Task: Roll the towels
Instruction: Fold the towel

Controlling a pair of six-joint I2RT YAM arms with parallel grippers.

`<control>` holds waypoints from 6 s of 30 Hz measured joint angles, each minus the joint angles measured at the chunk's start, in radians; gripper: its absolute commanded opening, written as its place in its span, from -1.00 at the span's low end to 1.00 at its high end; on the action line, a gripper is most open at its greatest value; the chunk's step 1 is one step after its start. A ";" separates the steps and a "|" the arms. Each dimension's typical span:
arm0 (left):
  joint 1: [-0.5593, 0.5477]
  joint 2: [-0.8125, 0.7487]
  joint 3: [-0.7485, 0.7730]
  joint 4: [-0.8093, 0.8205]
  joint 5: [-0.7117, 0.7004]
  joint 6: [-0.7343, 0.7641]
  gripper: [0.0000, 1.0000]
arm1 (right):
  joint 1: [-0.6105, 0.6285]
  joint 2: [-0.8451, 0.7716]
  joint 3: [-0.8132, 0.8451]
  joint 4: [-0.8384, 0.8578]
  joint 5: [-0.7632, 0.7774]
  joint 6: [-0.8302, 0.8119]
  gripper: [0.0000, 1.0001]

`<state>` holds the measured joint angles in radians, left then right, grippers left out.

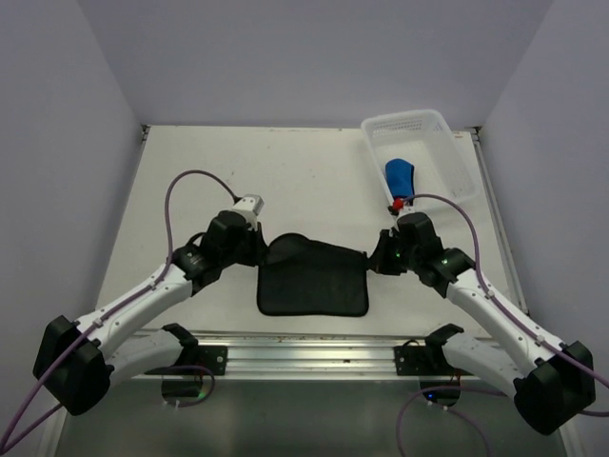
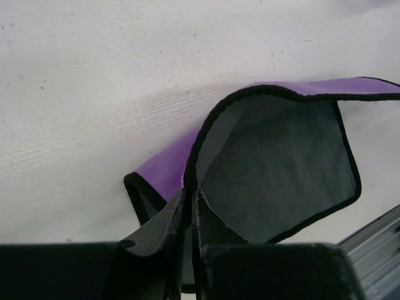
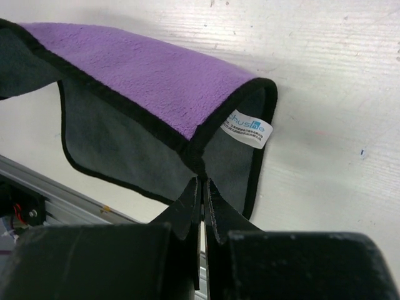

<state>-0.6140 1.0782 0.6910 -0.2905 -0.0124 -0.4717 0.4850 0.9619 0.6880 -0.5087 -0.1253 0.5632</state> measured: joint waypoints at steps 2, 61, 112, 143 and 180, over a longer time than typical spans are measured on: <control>-0.011 -0.047 -0.023 -0.003 -0.002 -0.009 -0.70 | 0.000 -0.005 -0.012 -0.002 -0.004 0.002 -1.00; -0.155 -0.442 -0.396 0.063 -0.042 -0.156 -1.00 | 0.000 -0.208 -0.291 -0.101 -0.224 0.021 -1.00; -0.219 -0.697 -0.416 -0.013 -0.183 -0.252 -0.63 | 0.037 -0.183 -0.291 -0.157 -0.225 0.020 -1.00; -0.219 -0.417 -0.384 0.107 -0.173 -0.249 -1.00 | 0.040 -0.231 -0.080 -0.323 -0.077 0.072 -0.86; -0.219 0.069 -0.394 0.527 -0.315 -0.248 -1.00 | 0.183 0.420 0.058 0.151 0.217 0.110 -1.00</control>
<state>-0.8330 1.1473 0.2966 0.2363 -0.3275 -0.7197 0.6682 1.3823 0.7460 -0.3580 0.0917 0.6735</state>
